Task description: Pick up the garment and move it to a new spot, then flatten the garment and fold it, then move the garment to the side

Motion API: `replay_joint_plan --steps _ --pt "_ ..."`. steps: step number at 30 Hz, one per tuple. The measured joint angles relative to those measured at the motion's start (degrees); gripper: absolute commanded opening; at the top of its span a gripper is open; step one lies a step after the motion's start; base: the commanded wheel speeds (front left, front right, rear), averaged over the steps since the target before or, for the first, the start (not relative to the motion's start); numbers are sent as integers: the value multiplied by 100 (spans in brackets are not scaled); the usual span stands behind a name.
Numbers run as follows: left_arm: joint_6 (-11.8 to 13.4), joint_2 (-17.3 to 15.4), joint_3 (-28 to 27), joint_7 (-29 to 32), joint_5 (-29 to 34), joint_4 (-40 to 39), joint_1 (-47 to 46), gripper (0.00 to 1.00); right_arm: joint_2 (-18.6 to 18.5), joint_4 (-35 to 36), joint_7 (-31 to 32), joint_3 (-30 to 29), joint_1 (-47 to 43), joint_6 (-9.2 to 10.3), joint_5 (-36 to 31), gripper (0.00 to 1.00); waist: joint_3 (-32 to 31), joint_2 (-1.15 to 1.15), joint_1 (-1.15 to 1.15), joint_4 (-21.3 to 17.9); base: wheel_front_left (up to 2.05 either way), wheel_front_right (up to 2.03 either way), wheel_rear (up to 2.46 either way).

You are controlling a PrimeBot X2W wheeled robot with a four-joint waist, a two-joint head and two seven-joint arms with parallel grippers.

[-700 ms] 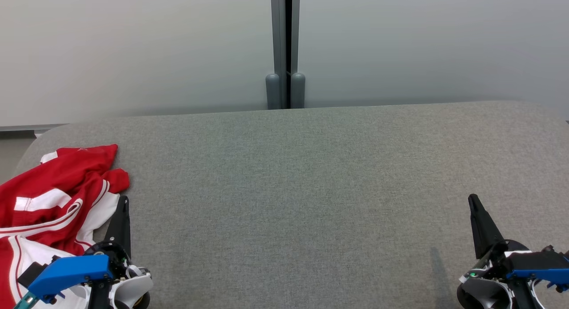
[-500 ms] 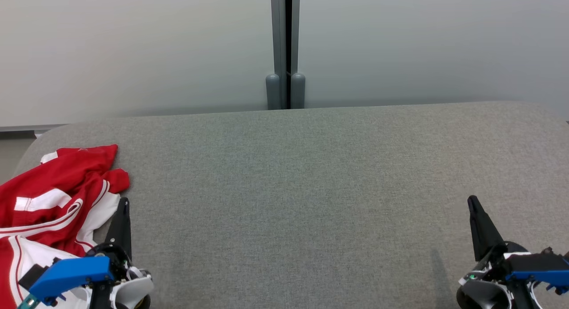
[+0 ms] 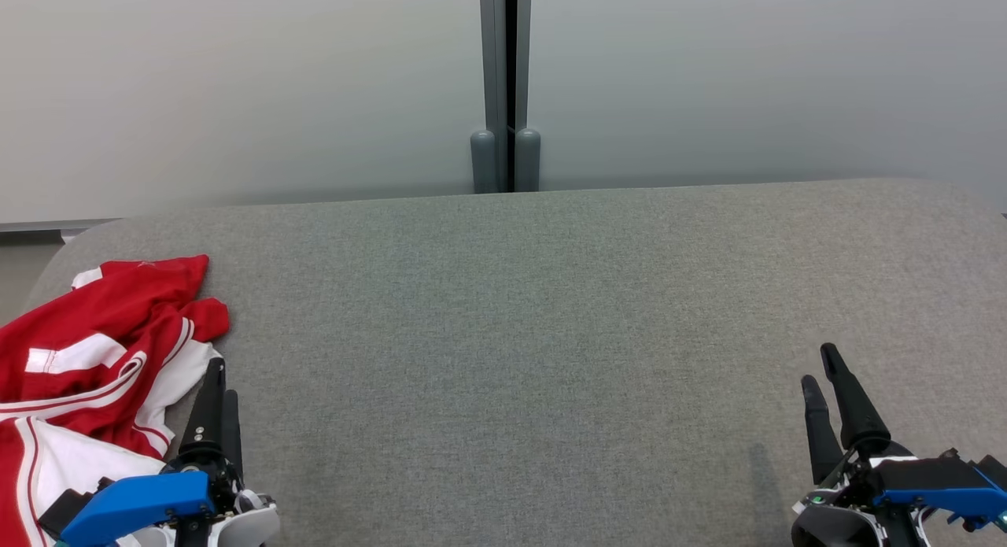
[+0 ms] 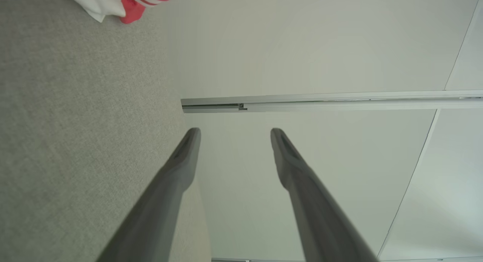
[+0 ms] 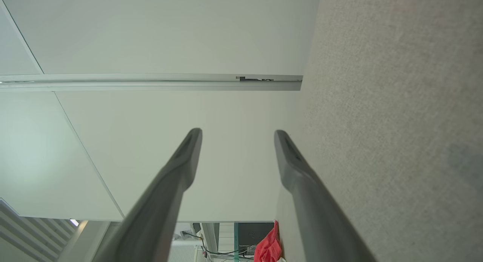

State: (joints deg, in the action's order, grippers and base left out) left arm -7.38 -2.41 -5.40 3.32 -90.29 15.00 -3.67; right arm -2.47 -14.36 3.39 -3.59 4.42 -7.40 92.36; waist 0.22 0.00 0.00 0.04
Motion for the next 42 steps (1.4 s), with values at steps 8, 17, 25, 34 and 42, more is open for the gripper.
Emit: replay_joint_plan --steps 8,17,25,34,42 --pt "0 -3 -3 -203 528 -182 -26 100 -5 219 -203 199 23 0 -115 100 -1 0 0 2 0 0 0" --pt "-1 -4 -3 -416 1548 -276 -39 100 -75 361 -417 416 118 0 -771 100 4 0 0 15 0 0 0" --pt "-1 -5 34 -590 2559 -355 -65 100 -70 420 -595 437 137 0 -1575 100 15 0 0 29 0 0 0" --pt "-1 -9 115 -758 3808 -391 -69 100 -96 514 -761 494 153 0 -2629 100 18 0 0 42 0 0 0" --pt "83 -42 220 -900 4941 -376 -69 100 -166 425 -905 616 184 0 -3847 100 23 0 0 41 0 0 0"
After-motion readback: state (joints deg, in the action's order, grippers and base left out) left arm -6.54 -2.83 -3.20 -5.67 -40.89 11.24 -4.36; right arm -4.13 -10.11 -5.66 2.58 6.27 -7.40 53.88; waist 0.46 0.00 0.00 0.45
